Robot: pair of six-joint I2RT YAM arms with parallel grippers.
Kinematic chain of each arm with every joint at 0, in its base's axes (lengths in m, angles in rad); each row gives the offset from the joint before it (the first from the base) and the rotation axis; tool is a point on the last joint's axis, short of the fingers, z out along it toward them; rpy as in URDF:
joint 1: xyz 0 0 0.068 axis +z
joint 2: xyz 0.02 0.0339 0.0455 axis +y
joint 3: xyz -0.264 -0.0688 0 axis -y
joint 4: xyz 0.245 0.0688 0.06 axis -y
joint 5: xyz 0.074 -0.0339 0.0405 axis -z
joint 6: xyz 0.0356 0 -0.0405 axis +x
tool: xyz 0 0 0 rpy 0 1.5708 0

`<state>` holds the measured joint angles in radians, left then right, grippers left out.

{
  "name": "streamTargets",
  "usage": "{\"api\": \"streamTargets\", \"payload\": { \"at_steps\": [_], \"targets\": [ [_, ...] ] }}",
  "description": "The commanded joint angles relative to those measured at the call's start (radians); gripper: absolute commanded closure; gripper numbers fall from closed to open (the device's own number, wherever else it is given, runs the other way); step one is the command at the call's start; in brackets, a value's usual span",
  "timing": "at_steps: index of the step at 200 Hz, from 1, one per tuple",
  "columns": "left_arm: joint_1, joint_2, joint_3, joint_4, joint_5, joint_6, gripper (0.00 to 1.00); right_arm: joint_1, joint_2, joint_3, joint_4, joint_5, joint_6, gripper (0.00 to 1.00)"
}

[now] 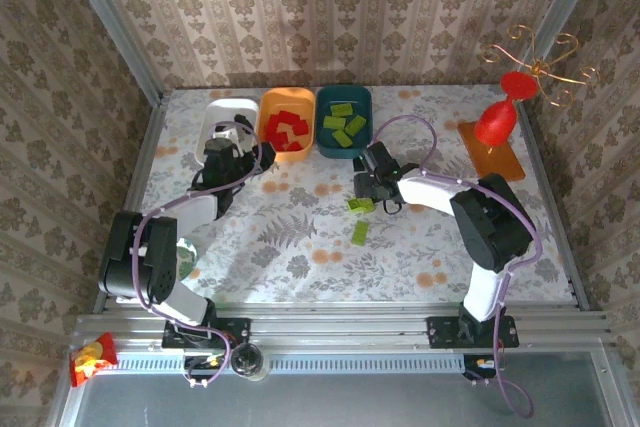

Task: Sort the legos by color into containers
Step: Pick up the lego from the center of the table.

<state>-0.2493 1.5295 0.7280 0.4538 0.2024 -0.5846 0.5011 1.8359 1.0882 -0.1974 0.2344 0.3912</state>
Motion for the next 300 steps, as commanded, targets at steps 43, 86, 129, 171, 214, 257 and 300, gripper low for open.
{"api": "streamTargets", "payload": {
  "at_steps": [43, 86, 129, 171, 214, 257, 300],
  "targets": [
    [0.001, -0.086, -0.043, 0.009, 0.004, 0.015, 0.3, -0.064, 0.016, 0.007, -0.114, 0.023, -0.014, 0.29],
    [0.001, -0.089, -0.045, 0.008, 0.005, 0.024, 0.3, -0.094, -0.053, -0.065, -0.123, -0.042, -0.002, 0.35],
    [0.003, -0.074, -0.045, 0.02, 0.018, 0.019, 0.3, -0.092, -0.109, -0.125, -0.112, -0.116, 0.033, 0.4],
    [0.001, -0.068, -0.045, 0.025, 0.028, 0.014, 0.3, -0.084, -0.12, -0.146, -0.088, -0.134, 0.041, 0.48],
    [-0.001, -0.074, -0.053, 0.03, 0.031, 0.007, 0.3, -0.087, -0.078, -0.112, -0.079, -0.127, 0.011, 0.58],
    [-0.011, -0.091, -0.064, 0.046, 0.063, -0.027, 0.29, -0.062, -0.166, -0.13, -0.015, -0.15, -0.015, 0.63],
    [-0.012, -0.131, -0.1, 0.036, 0.091, -0.053, 0.27, 0.0, -0.276, -0.169, 0.219, -0.292, 0.014, 0.66]
  ]
}}
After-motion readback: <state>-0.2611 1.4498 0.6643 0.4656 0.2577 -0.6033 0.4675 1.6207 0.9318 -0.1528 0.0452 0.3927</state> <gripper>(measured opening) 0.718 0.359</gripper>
